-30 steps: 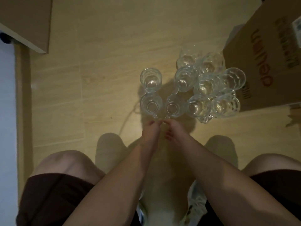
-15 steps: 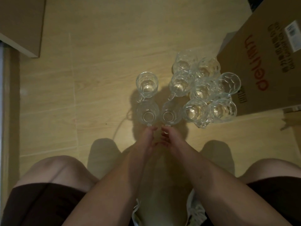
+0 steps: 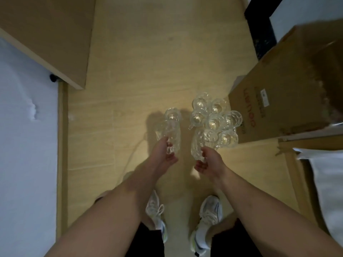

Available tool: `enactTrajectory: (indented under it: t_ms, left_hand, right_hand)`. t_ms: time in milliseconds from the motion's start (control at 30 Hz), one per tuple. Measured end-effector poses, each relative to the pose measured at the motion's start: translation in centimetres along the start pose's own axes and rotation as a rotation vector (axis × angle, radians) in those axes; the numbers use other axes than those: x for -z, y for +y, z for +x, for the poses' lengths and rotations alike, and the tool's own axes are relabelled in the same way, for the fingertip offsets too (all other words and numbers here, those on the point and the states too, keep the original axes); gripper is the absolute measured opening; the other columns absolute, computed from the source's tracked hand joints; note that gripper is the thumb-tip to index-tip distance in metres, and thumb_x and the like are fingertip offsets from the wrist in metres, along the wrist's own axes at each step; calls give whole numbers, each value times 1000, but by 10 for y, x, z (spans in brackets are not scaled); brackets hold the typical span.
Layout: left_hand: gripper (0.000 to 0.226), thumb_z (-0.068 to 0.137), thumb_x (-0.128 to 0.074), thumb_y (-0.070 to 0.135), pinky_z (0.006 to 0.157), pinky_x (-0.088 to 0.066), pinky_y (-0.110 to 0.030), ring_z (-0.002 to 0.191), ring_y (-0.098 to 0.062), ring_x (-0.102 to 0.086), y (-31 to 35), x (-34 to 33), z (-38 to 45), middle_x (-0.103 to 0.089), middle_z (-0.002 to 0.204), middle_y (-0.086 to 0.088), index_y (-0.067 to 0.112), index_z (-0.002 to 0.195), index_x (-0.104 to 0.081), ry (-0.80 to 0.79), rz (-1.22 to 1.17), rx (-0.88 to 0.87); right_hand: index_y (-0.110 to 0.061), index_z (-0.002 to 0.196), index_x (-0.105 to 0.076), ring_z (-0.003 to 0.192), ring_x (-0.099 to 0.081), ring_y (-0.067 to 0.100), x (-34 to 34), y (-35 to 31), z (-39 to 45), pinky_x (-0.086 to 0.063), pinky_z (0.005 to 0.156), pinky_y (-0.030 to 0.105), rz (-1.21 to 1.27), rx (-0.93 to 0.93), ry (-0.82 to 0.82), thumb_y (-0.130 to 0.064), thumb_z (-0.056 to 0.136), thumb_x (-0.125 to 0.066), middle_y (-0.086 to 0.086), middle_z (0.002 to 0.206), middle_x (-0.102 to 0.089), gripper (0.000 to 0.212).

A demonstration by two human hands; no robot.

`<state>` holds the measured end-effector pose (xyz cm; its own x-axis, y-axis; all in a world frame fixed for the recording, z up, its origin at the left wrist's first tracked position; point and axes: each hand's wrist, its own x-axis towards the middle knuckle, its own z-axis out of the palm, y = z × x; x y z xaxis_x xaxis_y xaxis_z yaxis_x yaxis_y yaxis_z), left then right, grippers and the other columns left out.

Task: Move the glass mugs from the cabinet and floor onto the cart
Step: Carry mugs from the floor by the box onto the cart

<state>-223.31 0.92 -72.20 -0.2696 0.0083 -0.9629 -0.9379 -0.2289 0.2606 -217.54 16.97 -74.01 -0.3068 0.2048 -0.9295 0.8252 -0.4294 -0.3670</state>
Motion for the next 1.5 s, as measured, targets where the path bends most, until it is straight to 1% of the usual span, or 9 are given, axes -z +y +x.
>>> enactTrajectory:
  t_ms: [200,367,467,533,733,867,1100,1233,1500]
  left_hand:
    - [32,99,-50,43,72,-50,-36,78,-22,-46,104,-4,-192,-45,95,-13,13,88,-52,-58,76,-158]
    - [34,99,-50,42,57,-45,-30,63,-18,-44,198,-6,-347,-50,81,-10,16,79,-46,-112,11,-214]
    - [35,100,-47,42,85,-54,-45,74,-23,-57,254,-1,-432,-60,87,-12,17,76,-46,-121,48,-318]
    - [34,99,-46,41,91,-53,-45,74,-24,-58,286,2,-477,-61,83,-10,18,74,-47,-102,84,-445]
    - [39,98,-45,42,76,-57,-42,84,-26,-61,348,20,-589,-60,87,-10,19,67,-47,-85,70,-720]
    - [41,97,-46,43,63,-58,-41,100,-32,-62,361,34,-639,-61,111,-19,18,65,-48,-59,-19,-801]
    - [40,98,-44,36,88,-56,-44,94,-31,-64,342,35,-705,-63,98,-16,18,62,-44,83,-212,-935]
    - [40,97,-44,34,77,-56,-41,84,-28,-59,321,40,-726,-58,90,-12,19,60,-41,153,-334,-955]
    - [31,96,-49,34,78,-56,-42,88,-32,-55,252,74,-745,-54,92,-12,15,71,-45,319,-583,-1002]
  right_hand:
    - [-11,89,-47,67,-48,20,-28,-110,-183,-47,63,35,38,105,-16,-33,99,-51,7,78,-45,25]
    - [-14,78,-44,58,-47,19,-59,-211,-331,-45,58,32,30,257,-31,-32,100,-46,5,65,-48,29]
    - [-18,73,-43,52,-47,18,-82,-268,-412,-46,52,30,-14,375,-66,-35,99,-45,-1,47,-49,31]
    - [-19,74,-44,52,-48,19,-95,-299,-452,-47,54,30,-40,455,-91,-38,97,-46,0,49,-50,30]
    - [-20,76,-45,54,-49,21,-128,-362,-547,-48,52,27,-95,662,-253,-40,97,-43,10,67,-51,30]
    - [-18,72,-44,47,-39,18,-140,-388,-584,-43,49,27,-133,734,-395,-34,98,-42,7,56,-48,30]
    - [-18,78,-43,43,-43,18,-143,-423,-630,-51,53,28,-313,816,-537,-39,95,-48,15,85,-51,28]
    - [-17,79,-46,51,-49,21,-148,-429,-644,-54,52,29,-385,858,-607,-39,94,-49,17,92,-55,27]
    - [-18,74,-45,55,-52,21,-163,-397,-670,-55,61,33,-594,888,-803,-38,94,-46,18,84,-59,29]
